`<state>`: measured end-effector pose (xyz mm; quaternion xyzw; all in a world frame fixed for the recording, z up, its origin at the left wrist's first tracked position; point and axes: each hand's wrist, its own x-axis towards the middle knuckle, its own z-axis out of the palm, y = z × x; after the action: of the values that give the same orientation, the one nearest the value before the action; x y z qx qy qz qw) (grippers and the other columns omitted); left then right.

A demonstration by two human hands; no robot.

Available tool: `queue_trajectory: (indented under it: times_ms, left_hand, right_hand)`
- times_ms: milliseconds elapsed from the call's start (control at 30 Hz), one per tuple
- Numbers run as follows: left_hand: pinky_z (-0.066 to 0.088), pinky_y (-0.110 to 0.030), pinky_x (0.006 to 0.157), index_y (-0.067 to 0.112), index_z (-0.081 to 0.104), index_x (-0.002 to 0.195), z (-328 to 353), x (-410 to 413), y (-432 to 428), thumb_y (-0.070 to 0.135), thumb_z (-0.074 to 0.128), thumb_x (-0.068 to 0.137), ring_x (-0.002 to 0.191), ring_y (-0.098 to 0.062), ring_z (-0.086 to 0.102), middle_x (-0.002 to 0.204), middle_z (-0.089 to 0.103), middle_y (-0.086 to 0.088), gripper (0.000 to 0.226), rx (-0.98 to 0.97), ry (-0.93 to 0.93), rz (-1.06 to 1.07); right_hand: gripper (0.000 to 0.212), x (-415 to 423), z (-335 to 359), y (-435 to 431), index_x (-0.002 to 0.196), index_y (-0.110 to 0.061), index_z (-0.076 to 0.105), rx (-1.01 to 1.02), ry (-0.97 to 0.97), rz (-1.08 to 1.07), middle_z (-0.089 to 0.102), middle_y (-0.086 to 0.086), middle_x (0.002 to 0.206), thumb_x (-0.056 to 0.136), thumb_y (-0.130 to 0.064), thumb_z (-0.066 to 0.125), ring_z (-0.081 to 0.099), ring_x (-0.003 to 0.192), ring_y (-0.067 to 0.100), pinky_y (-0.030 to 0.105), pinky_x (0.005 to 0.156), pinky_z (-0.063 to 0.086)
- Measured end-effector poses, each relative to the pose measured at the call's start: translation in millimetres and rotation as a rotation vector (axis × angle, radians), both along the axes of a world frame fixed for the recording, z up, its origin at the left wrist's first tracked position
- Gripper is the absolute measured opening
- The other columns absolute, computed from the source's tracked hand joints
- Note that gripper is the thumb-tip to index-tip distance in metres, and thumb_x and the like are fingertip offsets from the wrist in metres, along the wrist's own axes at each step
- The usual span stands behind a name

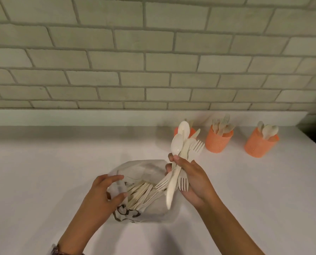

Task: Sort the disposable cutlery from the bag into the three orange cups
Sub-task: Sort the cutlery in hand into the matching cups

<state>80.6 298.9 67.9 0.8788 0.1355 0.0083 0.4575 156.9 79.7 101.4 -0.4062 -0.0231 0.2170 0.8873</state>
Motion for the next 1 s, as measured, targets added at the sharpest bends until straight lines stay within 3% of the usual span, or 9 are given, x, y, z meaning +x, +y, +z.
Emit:
queue_trajectory:
  times_ms: [100,167,300,367,433,600,700,867,1000]
  left_hand:
    - [0.047,-0.033,0.081,0.038,0.062,0.101,4.6,-0.2,-3.5,0.024,0.072,0.077,0.092,-0.024,0.062,0.128,0.044,-0.004,0.03,0.211,-0.006,0.053]
    - [0.044,-0.037,0.085,0.039,0.062,0.09,14.1,1.5,-14.7,0.022,0.073,0.076,0.104,-0.03,0.055,0.119,0.051,-0.005,0.025,0.324,-0.166,0.065]
    - [0.038,-0.018,0.083,0.04,0.065,0.075,42.2,9.0,-77.8,0.042,0.062,0.076,0.094,-0.009,0.051,0.096,0.054,0.018,0.003,0.19,-0.415,-0.037]
    - [0.032,-0.006,0.08,0.039,0.068,0.075,49.5,18.4,-118.9,0.051,0.054,0.073,0.09,0.0,0.049,0.089,0.054,0.024,0.018,0.167,-0.473,-0.123]
    - [0.035,-0.007,0.076,0.038,0.069,0.078,50.5,31.4,-157.6,0.049,0.061,0.073,0.086,0.002,0.049,0.08,0.053,0.025,0.015,0.193,-0.494,-0.188]
    - [0.041,-0.019,0.067,0.034,0.067,0.077,48.7,57.0,-238.9,0.041,0.076,0.067,0.075,0.002,0.052,0.069,0.055,0.021,0.015,0.254,-0.377,-0.195]
    - [0.037,-0.011,0.064,0.036,0.063,0.072,46.0,64.4,-283.8,0.041,0.078,0.065,0.073,0.003,0.053,0.069,0.056,0.02,0.017,0.215,-0.316,-0.157]
    - [0.036,-0.007,0.056,0.036,0.065,0.066,39.9,75.1,-344.8,0.034,0.08,0.067,0.061,0.001,0.047,0.062,0.062,0.021,0.015,0.011,-0.213,-0.069]
    - [0.04,-0.009,0.055,0.029,0.072,0.067,42.7,78.9,-373.1,0.025,0.081,0.067,0.055,-0.004,0.049,0.064,0.069,0.016,0.01,-0.225,-0.141,-0.026]
  right_hand:
    - [0.025,-1.3,0.5,-15.6,0.11,-0.012,0.054,0.039,0.025,-0.042,0.057,0.003,0.082,0.085,-0.013,0.056,0.056,0.071,0.017,0.027,0.061,0.051]
    - [0.026,-0.9,1.5,-27.3,0.109,-0.014,0.054,0.038,0.03,-0.072,0.056,0.002,0.081,0.083,-0.014,0.057,0.057,0.071,0.017,0.028,0.062,0.051]
    - [0.026,-0.5,-0.1,-50.9,0.107,-0.014,0.052,0.036,0.035,-0.093,0.055,0.002,0.079,0.082,-0.013,0.057,0.057,0.069,0.017,0.027,0.062,0.051]
    - [0.026,0.4,-2.9,-65.7,0.105,-0.012,0.051,0.02,0.04,-0.081,0.054,0.002,0.078,0.081,-0.012,0.059,0.057,0.069,0.017,0.028,0.062,0.05]
    - [0.023,2.2,-5.2,-82.9,0.102,-0.008,0.048,0.012,0.027,-0.053,0.052,0.004,0.078,0.082,-0.012,0.06,0.057,0.068,0.016,0.029,0.062,0.051]
    - [0.022,9.5,-5.6,-143.6,0.1,-0.004,0.052,-0.079,-0.037,-0.045,0.057,0.005,0.072,0.082,-0.016,0.058,0.061,0.069,0.015,0.025,0.064,0.052]
    - [0.022,14.9,-7.7,-188.8,0.106,-0.004,0.051,-0.142,-0.022,-0.028,0.058,0.007,0.078,0.089,-0.016,0.056,0.063,0.072,0.015,0.026,0.061,0.052]
    - [0.028,27.6,-4.4,-254.1,0.12,-0.001,0.047,-0.11,0.049,0.028,0.061,0.009,0.093,0.094,-0.013,0.05,0.071,0.082,0.019,0.028,0.071,0.058]
    - [0.025,34.4,-0.5,-291.3,0.117,-0.002,0.052,-0.115,0.113,0.089,0.066,0.012,0.097,0.095,-0.014,0.048,0.068,0.097,0.032,0.043,0.086,0.053]
